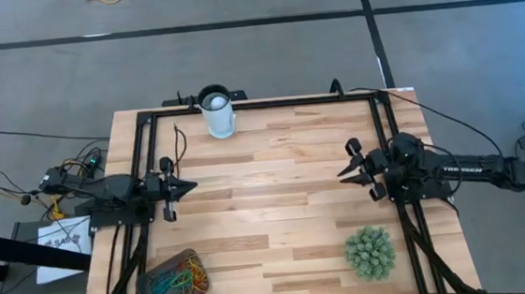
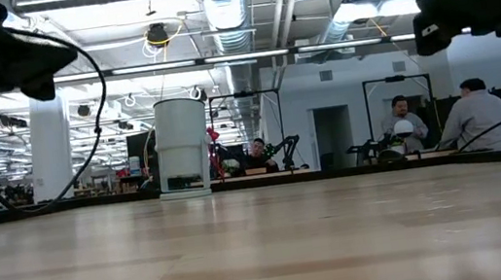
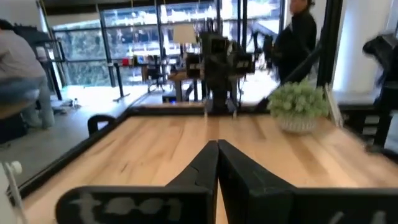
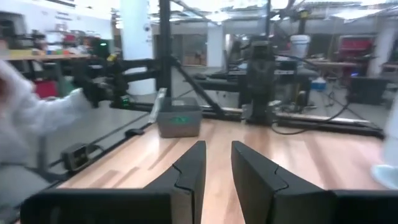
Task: Pick and place items into bin
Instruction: Return to Home Position
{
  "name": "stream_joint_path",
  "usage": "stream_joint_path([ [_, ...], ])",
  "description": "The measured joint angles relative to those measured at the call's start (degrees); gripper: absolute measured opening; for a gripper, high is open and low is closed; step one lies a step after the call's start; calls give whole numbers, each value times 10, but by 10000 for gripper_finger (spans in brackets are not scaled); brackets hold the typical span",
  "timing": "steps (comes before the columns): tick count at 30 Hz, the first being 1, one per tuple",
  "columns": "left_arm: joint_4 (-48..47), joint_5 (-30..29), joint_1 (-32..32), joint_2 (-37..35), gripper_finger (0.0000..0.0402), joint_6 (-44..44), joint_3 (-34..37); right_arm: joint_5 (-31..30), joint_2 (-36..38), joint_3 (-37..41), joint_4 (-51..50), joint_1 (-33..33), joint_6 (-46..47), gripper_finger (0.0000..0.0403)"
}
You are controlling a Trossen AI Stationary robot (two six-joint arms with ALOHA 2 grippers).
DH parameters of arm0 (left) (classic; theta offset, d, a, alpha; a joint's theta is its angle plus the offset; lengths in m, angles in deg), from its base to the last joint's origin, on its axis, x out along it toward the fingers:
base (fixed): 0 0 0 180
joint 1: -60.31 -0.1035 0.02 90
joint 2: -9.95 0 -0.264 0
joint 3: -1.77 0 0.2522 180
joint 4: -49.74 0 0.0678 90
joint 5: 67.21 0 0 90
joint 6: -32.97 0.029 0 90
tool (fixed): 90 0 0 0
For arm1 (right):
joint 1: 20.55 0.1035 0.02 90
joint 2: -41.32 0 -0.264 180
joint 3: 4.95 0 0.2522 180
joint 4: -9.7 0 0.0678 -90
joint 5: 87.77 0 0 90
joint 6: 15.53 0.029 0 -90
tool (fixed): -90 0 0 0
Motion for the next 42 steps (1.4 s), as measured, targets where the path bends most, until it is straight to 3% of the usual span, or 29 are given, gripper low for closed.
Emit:
stream_joint_path([
  [6,-11,-11,0,1,0,39,-1,65,73,0,-76,6,46,70],
  [8,-11,-13,0,1,0,27,-1,58,102,0,-110,14,31,70],
  [10,-11,-13,0,1,0,1,-1,12,133,0,-131,24,3,70],
  [16,-13,-13,0,1,0,-36,-1,-204,187,0,-169,65,-31,70],
  [26,-15,-13,0,1,0,-37,-2,-336,202,0,-205,140,-56,70],
  [29,-15,-13,0,1,0,-37,-2,-401,198,0,-204,146,15,70],
  [33,-15,-13,0,1,0,-37,-2,-426,199,0,-208,143,59,70],
  [42,-15,-13,0,1,0,-37,-2,-426,199,0,-219,143,62,70],
])
